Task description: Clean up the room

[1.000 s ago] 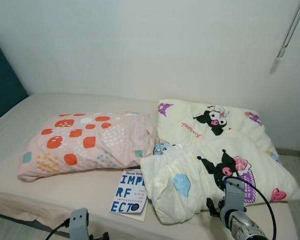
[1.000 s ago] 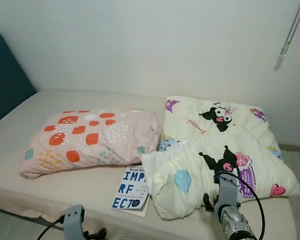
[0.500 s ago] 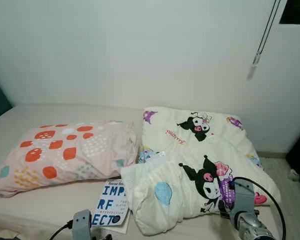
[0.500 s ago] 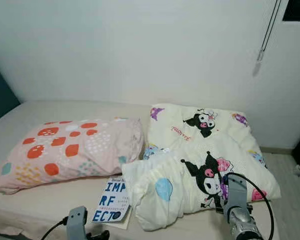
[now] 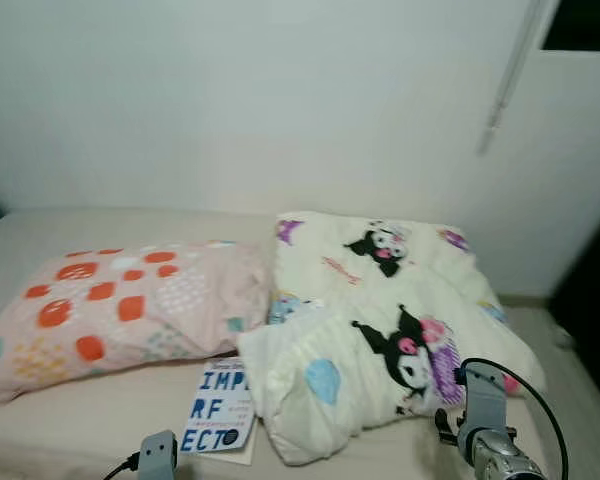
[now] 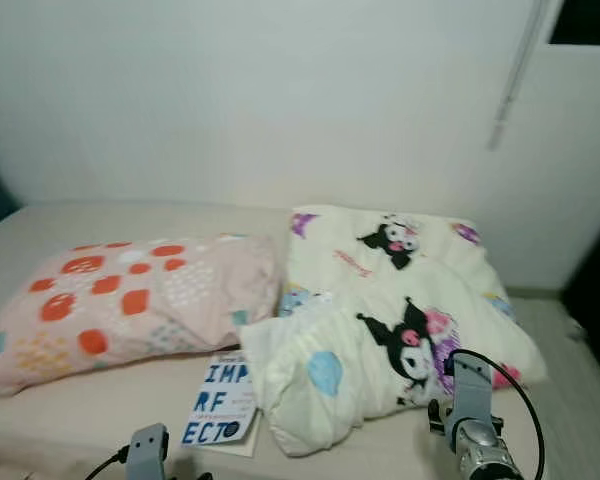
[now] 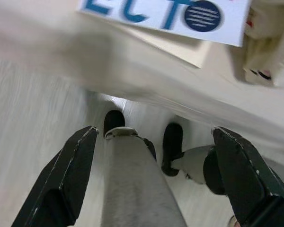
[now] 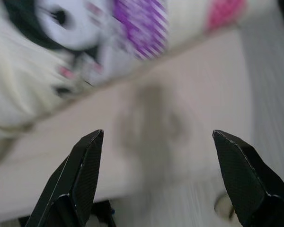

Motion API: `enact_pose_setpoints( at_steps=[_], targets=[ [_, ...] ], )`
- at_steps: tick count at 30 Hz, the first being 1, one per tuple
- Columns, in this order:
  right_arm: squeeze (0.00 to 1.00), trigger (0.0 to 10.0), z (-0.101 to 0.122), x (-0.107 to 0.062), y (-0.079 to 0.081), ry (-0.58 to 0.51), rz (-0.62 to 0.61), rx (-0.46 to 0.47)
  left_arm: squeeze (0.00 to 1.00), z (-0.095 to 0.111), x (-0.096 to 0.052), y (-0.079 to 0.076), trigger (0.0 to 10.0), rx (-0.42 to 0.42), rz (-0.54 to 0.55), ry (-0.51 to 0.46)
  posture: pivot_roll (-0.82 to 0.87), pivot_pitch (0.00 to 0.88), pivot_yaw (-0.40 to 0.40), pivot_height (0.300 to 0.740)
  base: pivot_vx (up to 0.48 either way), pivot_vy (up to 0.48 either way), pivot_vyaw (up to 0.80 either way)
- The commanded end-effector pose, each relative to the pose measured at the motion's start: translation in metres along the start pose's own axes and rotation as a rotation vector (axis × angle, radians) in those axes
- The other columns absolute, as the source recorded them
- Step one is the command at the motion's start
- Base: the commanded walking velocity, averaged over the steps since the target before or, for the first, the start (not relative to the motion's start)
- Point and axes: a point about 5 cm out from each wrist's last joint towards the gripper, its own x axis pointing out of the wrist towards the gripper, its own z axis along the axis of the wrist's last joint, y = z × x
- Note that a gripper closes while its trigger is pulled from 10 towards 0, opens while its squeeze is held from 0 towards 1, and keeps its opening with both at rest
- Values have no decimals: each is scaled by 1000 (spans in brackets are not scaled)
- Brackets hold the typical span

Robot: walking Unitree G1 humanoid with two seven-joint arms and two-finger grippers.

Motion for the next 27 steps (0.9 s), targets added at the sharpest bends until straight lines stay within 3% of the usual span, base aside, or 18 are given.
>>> enact_pose_setpoints(
  at_steps=[1,4,13,27],
  targets=[
    [0,10000,-13,-1,0,54,-7,4,0,-2,-1,5,10000,16,20,17,-113,1,16,704,0,0,-763],
    [0,10000,-16,-2,-1,60,-10,16,0,-3,-2,8,10000,22,29,24,-114,1,18,704,0,0,-748],
    [0,10000,-17,-2,0,60,-6,13,0,-6,-3,11,10000,34,48,43,-113,1,18,704,0,0,0],
    [0,10000,-18,-2,4,63,6,10,0,-10,-4,14,10000,67,77,61,-111,0,18,704,-415,0,0]
  ],
)
